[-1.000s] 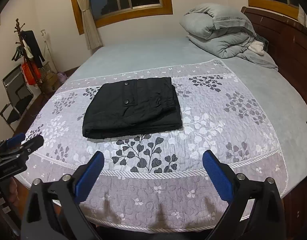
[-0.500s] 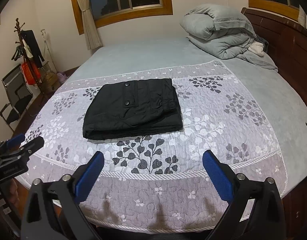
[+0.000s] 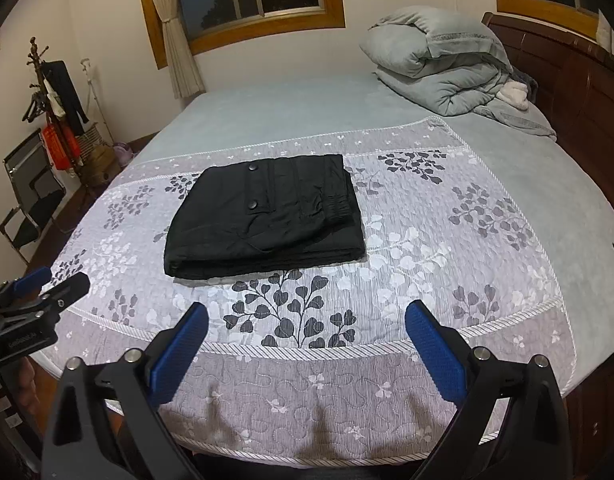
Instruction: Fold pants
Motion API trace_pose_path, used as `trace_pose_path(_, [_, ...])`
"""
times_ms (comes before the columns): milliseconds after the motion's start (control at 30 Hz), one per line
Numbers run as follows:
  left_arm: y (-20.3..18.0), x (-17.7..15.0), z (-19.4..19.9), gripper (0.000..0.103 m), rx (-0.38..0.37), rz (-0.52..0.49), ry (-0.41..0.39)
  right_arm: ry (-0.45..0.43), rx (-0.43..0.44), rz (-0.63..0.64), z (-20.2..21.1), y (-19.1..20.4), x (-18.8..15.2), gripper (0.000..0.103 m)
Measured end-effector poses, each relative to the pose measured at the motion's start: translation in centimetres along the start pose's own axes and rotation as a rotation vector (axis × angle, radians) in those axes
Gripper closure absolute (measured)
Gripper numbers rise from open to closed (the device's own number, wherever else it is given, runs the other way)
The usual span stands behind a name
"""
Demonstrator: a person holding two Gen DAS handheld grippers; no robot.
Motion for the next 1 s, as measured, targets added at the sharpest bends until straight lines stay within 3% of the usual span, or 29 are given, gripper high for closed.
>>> trace_pose_path(1000, [-0.35, -0.3, -0.55, 0.003, 0.001, -0.01, 0.015, 0.009, 0.002, -0.005, -0.55, -0.24, -0.63, 0.004])
Point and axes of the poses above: each gripper's, at about its wrist camera, not at the fingertips, and z roughly against the way its jaws point, y to its left, x to its top, the point moved 1 cm from there along -z, roughly the way its jaws point, and after that the axes turned 1 degree about z, right-handed, at the moved point
